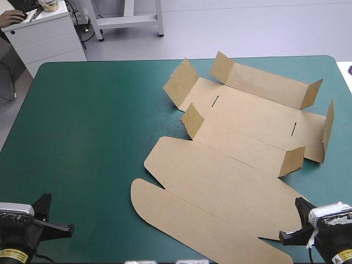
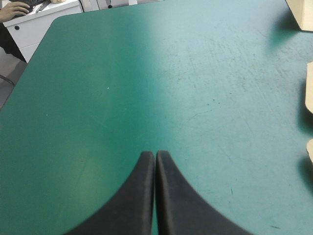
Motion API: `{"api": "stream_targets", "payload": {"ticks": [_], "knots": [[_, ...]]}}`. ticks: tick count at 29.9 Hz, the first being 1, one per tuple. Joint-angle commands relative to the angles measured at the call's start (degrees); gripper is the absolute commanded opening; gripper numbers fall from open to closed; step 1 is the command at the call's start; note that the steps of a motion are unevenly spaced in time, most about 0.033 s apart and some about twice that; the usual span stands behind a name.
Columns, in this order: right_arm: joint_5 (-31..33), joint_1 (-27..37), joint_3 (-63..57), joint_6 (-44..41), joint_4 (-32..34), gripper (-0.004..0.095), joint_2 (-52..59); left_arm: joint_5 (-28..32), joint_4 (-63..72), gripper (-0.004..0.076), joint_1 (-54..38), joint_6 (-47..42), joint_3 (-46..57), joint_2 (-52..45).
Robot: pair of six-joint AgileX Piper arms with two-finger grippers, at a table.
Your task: Fold the box
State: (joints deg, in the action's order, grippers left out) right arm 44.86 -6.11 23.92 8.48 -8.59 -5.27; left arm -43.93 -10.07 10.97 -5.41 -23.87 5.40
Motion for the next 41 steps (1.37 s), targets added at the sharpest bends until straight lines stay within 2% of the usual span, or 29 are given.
{"api": "stream_targets", "payload": {"ticks": [1, 14, 18, 24, 26, 28, 33, 36, 38, 41], "knots": [[-3.85, 0.00, 1.92, 0.17, -0.15, -0.0020, -0.67, 4.01, -0.07, -0.0010, -0.06, -0.48, -1.07, 0.85], [-3.85, 0.00, 1.92, 0.17, -0.15, 0.0012, -0.67, 4.01, -0.07, -0.0010, -0.06, -0.48, -1.07, 0.85], [-3.85, 0.00, 1.92, 0.17, -0.15, 0.0172, -0.67, 4.01, -0.07, -0.0010, -0.06, -0.48, -1.07, 0.85], [-3.85, 0.00, 1.92, 0.17, -0.04, 0.0572, -0.67, 4.01, -0.07, -0.0010, -0.06, -0.48, -1.07, 0.85], [-3.85, 0.00, 1.92, 0.17, -0.05, 0.0666, -0.67, 4.01, -0.07, -0.0010, -0.06, -0.48, -1.07, 0.85], [-3.85, 0.00, 1.92, 0.17, -0.05, 0.0699, -0.67, 4.01, -0.07, -0.0010, -0.06, -0.48, -1.07, 0.85], [-3.85, 0.00, 1.92, 0.05, -0.05, 0.0699, -0.67, 4.01, -0.07, -0.0010, -0.06, -0.48, -1.07, 0.85], [-3.85, 0.00, 1.92, -4.20, 1.90, 0.0703, -0.92, 4.01, -0.07, -0.0010, -0.06, -0.48, -1.07, 0.85], [-3.47, 0.00, 2.17, -9.91, 4.21, 0.0719, -2.27, 4.01, -0.07, -0.0010, -0.06, -0.48, -1.07, 0.85], [-1.00, 0.00, 3.97, -13.39, 5.56, 0.0760, -6.09, 4.01, -0.07, -0.0010, -0.06, -0.48, -1.07, 0.85]]}}
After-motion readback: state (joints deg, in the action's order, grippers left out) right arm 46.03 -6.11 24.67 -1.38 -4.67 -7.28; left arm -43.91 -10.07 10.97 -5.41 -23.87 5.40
